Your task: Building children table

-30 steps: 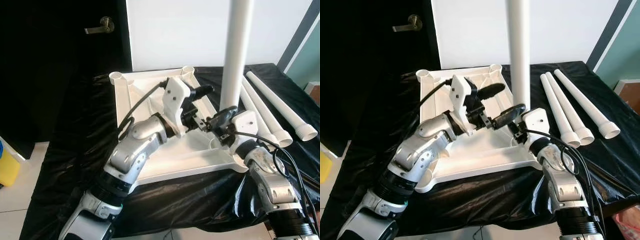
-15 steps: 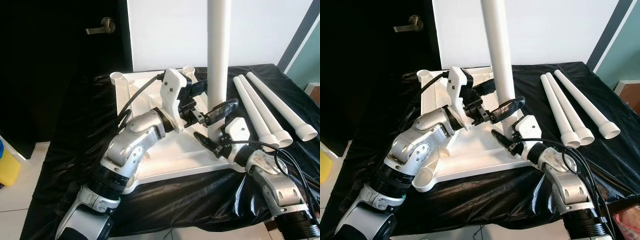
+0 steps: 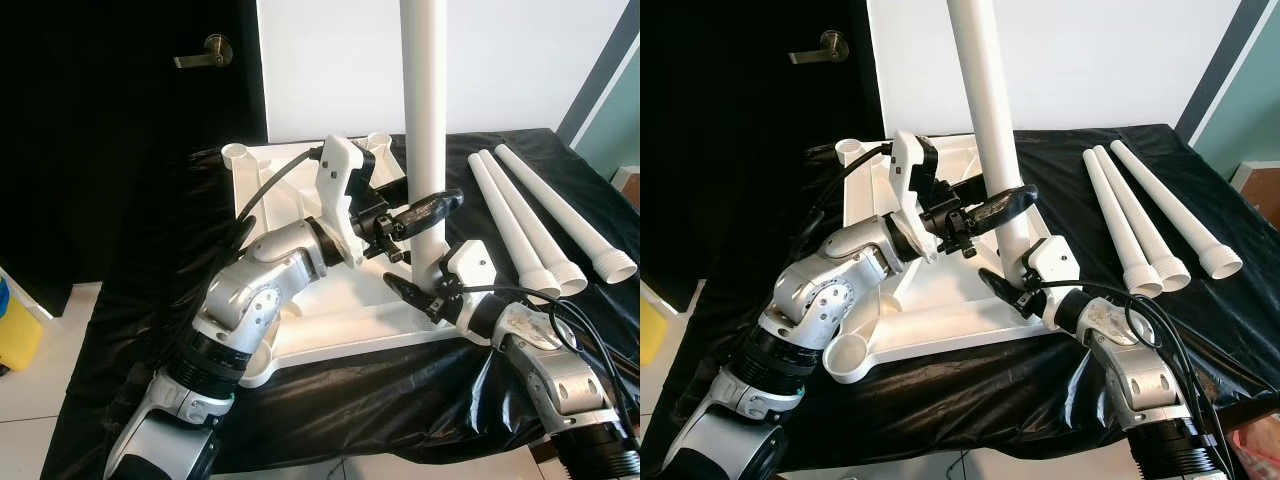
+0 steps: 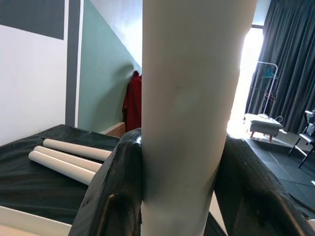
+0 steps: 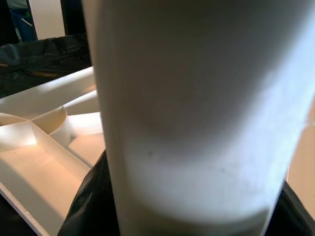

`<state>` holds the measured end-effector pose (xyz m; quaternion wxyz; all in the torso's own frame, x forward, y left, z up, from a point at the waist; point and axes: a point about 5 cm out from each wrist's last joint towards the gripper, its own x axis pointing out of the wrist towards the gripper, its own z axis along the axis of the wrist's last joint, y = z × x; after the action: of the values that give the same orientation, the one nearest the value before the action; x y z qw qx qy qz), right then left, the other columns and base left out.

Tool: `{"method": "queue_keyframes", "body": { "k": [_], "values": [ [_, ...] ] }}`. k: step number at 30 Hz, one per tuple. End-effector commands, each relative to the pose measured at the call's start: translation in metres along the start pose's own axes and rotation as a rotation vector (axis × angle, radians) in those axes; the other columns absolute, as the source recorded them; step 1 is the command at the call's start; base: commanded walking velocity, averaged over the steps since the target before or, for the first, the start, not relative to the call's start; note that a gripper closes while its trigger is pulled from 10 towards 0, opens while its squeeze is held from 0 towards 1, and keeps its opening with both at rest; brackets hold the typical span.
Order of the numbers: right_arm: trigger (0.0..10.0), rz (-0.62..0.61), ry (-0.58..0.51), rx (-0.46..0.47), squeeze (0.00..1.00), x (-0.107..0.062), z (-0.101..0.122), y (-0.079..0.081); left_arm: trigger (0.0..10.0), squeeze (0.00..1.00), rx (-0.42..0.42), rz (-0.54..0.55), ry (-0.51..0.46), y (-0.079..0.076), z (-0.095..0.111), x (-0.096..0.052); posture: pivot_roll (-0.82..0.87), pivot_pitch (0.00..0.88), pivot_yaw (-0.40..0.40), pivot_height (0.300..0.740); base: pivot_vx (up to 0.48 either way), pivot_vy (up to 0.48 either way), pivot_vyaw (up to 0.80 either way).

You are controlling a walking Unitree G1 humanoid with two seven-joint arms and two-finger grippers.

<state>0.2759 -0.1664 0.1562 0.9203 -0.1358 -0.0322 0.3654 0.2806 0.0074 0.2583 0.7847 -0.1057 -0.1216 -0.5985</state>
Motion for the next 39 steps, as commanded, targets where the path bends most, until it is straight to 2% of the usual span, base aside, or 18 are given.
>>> {"method": "queue_keyframes", "body": {
  "k": [1,4,5,8,9,17,18,21,22,24,26,27,30,32,36,39],
  "values": [
    [10.0,0.007,-0.010,-0.007,0.00,0.000,0.003,-0.002,0.0,0.00,0.006,-0.270,-0.019,-0.015,0.005,0.000,-0.03,0.000,-0.025,0.740,0.000,0.000,0.00],
    [10.0,0.000,-0.015,-0.006,0.00,0.000,0.004,-0.003,0.0,0.00,0.010,-0.266,-0.016,-0.015,0.006,0.000,-0.03,0.000,-0.025,0.740,0.000,0.000,0.00],
    [10.0,-0.008,-0.020,-0.006,0.00,0.000,0.005,-0.004,10.0,0.00,0.021,-0.248,-0.008,-0.014,0.006,0.001,-0.03,0.000,-0.025,0.740,0.000,0.000,0.00],
    [10.0,-0.012,-0.022,0.002,0.00,0.001,0.005,-0.004,10.0,0.00,0.026,-0.240,-0.006,-0.013,0.006,0.002,-0.03,0.000,-0.025,0.740,0.000,0.000,0.00],
    [10.0,-0.017,-0.024,0.008,1.00,0.001,0.005,-0.005,10.0,0.00,0.030,-0.230,-0.003,-0.012,0.006,0.002,-0.03,0.000,-0.026,0.740,0.000,0.000,0.00],
    [10.0,-0.066,-0.034,-0.007,1.00,0.004,0.008,-0.010,10.0,0.00,-0.010,-0.144,0.006,-0.001,0.010,0.006,-0.03,0.000,-0.027,0.740,0.000,0.000,0.00],
    [10.0,-0.097,-0.036,-0.005,0.00,0.006,0.008,-0.011,10.0,0.00,-0.017,-0.107,0.000,0.003,0.014,0.008,-0.03,0.000,-0.028,0.740,0.000,0.000,0.00],
    [10.0,-0.122,-0.039,-0.003,0.00,0.007,0.008,-0.012,10.0,0.00,-0.017,-0.077,-0.004,0.007,0.017,0.010,-0.03,0.000,-0.028,0.740,0.000,0.000,0.00],
    [10.0,-0.179,-0.035,-0.020,0.00,0.012,0.009,-0.012,10.0,0.00,0.017,-0.011,0.003,0.012,0.022,0.015,-0.03,0.000,-0.031,0.740,0.000,0.000,0.00],
    [10.0,-0.179,-0.035,-0.020,0.00,0.012,0.009,-0.012,10.0,0.00,0.017,-0.011,0.003,0.012,0.022,0.015,-0.03,0.000,-0.031,0.740,0.000,0.000,0.00],
    [10.0,-0.280,-0.045,-0.027,0.00,0.020,0.013,-0.010,10.0,0.00,0.073,0.076,0.011,0.018,0.028,0.024,-0.02,0.000,-0.033,0.740,0.000,0.000,0.00],
    [10.0,-0.280,-0.045,-0.027,0.00,0.020,0.013,-0.010,10.0,0.00,0.073,0.076,0.011,0.018,0.028,0.024,-0.02,0.000,-0.033,0.740,0.000,0.000,0.00],
    [10.0,-0.433,-0.062,0.030,0.00,0.033,0.018,-0.007,10.0,0.00,0.079,0.166,0.007,0.023,0.035,0.036,-0.02,0.000,-0.028,0.740,0.000,0.000,0.00],
    [10.0,-0.488,-0.059,0.029,0.00,0.039,0.019,-0.005,10.0,0.00,0.094,0.212,0.014,0.024,0.036,0.042,-0.02,0.000,-0.029,0.740,0.000,0.000,0.00],
    [10.0,-0.512,-0.061,0.025,0.00,0.042,0.021,-0.004,10.0,0.00,0.098,0.233,0.016,0.026,0.037,0.044,-0.02,0.000,-0.030,0.740,0.000,0.000,0.00],
    [10.0,-0.577,-0.077,0.014,0.00,0.047,0.024,-0.005,10.0,0.00,0.098,0.279,0.003,0.026,0.039,0.050,-0.01,0.000,-0.034,0.740,0.000,0.000,0.00]
  ]
}}
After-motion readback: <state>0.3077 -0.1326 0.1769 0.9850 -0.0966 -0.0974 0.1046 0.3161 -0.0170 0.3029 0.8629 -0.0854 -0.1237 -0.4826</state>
